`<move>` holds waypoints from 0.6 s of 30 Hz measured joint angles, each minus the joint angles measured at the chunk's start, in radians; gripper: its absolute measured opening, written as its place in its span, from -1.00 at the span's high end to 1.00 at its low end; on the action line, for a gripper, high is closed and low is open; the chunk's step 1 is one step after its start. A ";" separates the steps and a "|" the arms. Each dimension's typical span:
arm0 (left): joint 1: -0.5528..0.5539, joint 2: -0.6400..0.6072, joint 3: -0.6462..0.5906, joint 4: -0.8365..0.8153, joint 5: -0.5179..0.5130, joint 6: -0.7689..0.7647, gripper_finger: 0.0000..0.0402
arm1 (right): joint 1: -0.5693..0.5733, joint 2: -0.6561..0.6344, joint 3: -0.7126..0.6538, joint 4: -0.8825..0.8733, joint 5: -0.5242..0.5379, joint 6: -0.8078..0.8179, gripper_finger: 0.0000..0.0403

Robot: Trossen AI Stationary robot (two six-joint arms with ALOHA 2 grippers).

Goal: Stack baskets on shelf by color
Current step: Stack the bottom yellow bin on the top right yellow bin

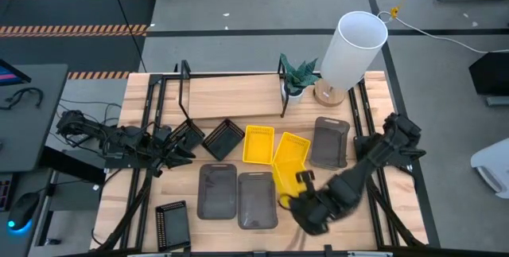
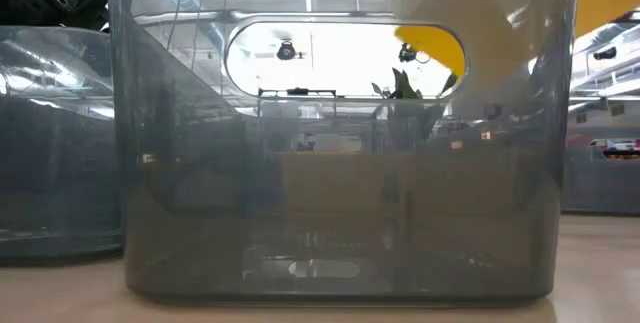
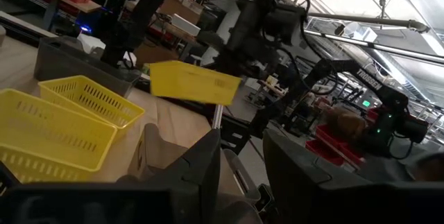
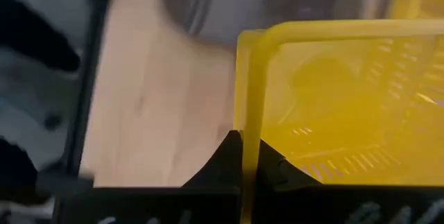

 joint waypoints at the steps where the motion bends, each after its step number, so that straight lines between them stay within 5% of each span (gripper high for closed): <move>1: 0.000 0.000 0.000 0.000 0.000 0.000 0.42 | -0.025 0.000 0.000 0.002 0.000 0.022 0.98; 18: 0.000 0.000 0.000 0.000 0.000 0.000 0.42 | -0.278 0.007 -0.004 -0.030 0.001 0.284 0.98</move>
